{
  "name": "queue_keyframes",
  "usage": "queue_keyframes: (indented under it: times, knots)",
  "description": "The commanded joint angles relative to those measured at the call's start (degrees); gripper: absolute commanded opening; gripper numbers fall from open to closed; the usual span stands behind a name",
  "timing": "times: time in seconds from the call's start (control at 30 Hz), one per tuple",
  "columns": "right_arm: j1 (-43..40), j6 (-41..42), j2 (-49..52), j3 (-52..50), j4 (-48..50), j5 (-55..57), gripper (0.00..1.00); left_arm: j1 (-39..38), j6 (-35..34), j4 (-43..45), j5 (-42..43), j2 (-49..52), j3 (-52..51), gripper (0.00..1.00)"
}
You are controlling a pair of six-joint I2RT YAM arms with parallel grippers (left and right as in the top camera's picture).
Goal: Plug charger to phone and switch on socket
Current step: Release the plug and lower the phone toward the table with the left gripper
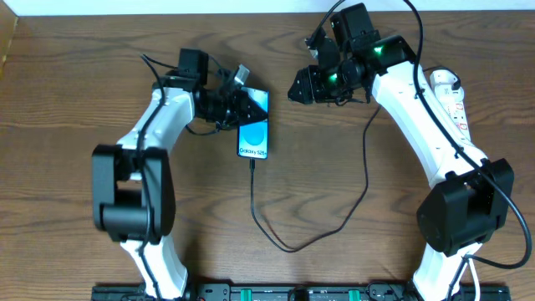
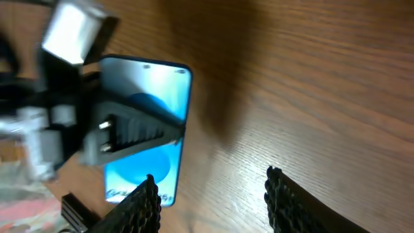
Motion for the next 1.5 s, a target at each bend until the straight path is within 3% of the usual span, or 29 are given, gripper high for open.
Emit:
queue_keyframes:
  times: [0.0,0.27,0.5,1.3,1.47]
  knots:
    - [-0.04,-0.96,0.26,0.46,-0.33,1.99,0.52,0.22,1.6,0.09,0.07,3.1,0.74,0.07]
    - [-0.02,-0.96,0.26,0.44,-0.35,2.73,0.52,0.22,1.57,0.48,-0.17,7.32,0.72,0.07]
    - [-0.02,-0.94,0.26,0.44,-0.37,2.91,0.52,0.22,1.14,0.52,-7.32,7.56,0.72,0.07]
    - [-0.02,-0.96,0.26,0.44,-0.46,3.32,0.52,0.22,0.7,0.74,-7.48,10.67,0.72,0.08]
    - [-0.02,-0.96,0.26,0.44,-0.68,3.32,0.52,0.22,0.7,0.74,-7.48,10.67,0.72,0.14]
